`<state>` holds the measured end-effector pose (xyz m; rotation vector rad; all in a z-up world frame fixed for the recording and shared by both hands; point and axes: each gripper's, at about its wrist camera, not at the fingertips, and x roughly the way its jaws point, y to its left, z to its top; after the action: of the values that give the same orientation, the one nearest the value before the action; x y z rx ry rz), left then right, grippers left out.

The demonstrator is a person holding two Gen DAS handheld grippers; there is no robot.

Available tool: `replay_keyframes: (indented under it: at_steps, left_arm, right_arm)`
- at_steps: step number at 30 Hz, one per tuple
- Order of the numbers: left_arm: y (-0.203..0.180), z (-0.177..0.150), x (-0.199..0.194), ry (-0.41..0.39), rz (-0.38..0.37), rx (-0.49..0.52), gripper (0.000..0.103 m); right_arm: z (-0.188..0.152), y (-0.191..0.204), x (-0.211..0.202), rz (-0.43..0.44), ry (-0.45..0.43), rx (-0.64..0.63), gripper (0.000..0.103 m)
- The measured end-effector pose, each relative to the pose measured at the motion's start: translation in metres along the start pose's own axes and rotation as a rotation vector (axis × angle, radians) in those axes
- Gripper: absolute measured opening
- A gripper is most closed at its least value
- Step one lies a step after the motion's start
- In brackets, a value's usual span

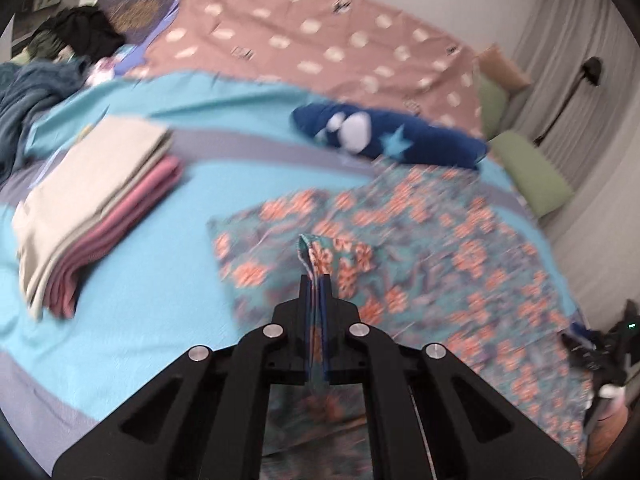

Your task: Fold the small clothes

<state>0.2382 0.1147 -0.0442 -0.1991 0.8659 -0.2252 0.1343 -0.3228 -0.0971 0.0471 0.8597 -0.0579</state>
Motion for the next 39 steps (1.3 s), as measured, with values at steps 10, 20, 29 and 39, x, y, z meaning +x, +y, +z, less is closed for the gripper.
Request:
replay_keyframes:
  at_steps: [10,20,29,39]
  left_arm:
    - [-0.004,0.002,0.010,0.035,0.000,0.017,0.031]
    - [-0.042,-0.012,-0.019,-0.042,0.114,0.163,0.029]
    - [-0.184,-0.006,0.013,0.017,-0.207,0.354,0.029]
    - [-0.231,-0.044,0.088,0.154,-0.272,0.363,0.029]
  right_arm:
    - [0.000,0.001,0.001,-0.004,-0.001,-0.001,0.085]
    - [0.003,-0.006,-0.009,0.077,-0.031,0.031,0.085]
    - [0.072,-0.051,-0.003,0.306,-0.062,0.232,0.079]
    - [0.132,-0.049,0.104,0.498,0.046,0.323,0.068]
